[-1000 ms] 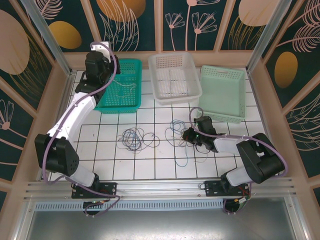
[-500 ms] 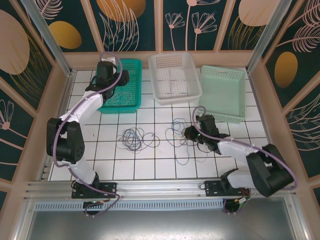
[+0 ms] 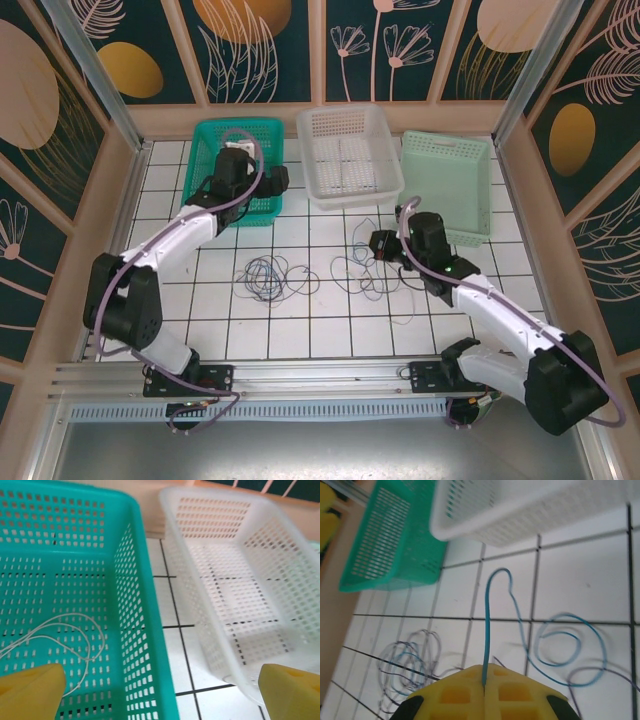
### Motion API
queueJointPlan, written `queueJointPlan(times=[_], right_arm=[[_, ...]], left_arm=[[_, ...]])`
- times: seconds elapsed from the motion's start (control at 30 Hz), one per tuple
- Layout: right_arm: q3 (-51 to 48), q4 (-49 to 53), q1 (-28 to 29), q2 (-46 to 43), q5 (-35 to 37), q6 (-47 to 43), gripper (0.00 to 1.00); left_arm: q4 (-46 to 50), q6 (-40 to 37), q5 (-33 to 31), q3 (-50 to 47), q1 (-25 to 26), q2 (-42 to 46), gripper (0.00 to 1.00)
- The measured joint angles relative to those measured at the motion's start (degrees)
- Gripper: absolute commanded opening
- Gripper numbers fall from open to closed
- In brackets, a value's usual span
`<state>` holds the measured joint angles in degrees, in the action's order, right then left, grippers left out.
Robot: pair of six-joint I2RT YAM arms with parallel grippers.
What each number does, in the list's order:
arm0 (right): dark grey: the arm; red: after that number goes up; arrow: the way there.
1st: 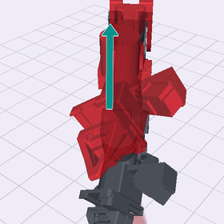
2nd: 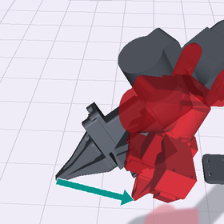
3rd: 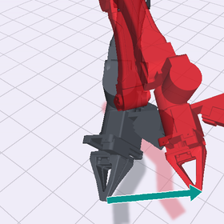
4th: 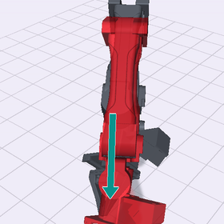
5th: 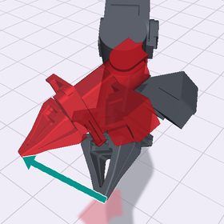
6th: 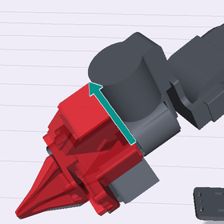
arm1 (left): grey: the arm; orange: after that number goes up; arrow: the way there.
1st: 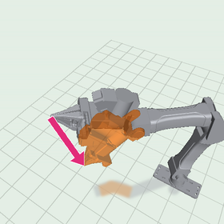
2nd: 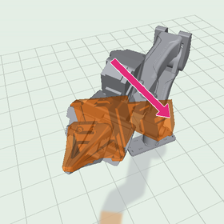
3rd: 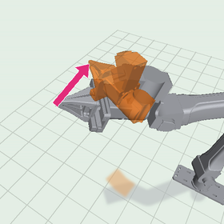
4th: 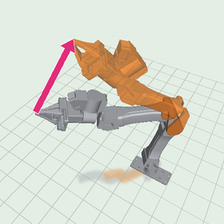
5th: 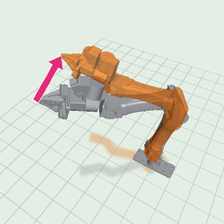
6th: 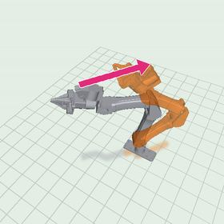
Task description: Untangle the cables
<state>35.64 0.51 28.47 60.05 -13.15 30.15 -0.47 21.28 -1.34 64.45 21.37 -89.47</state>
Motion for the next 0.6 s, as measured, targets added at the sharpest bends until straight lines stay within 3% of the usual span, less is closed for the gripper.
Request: queueJointPlan(times=[0.6], right_arm=[[30.99,14.91,1.33,-3.08,-4.46,-17.75,0.00]], left_arm=[[-4.26,0.28,2.38,-7.50,3.67,2.82,0.98]])
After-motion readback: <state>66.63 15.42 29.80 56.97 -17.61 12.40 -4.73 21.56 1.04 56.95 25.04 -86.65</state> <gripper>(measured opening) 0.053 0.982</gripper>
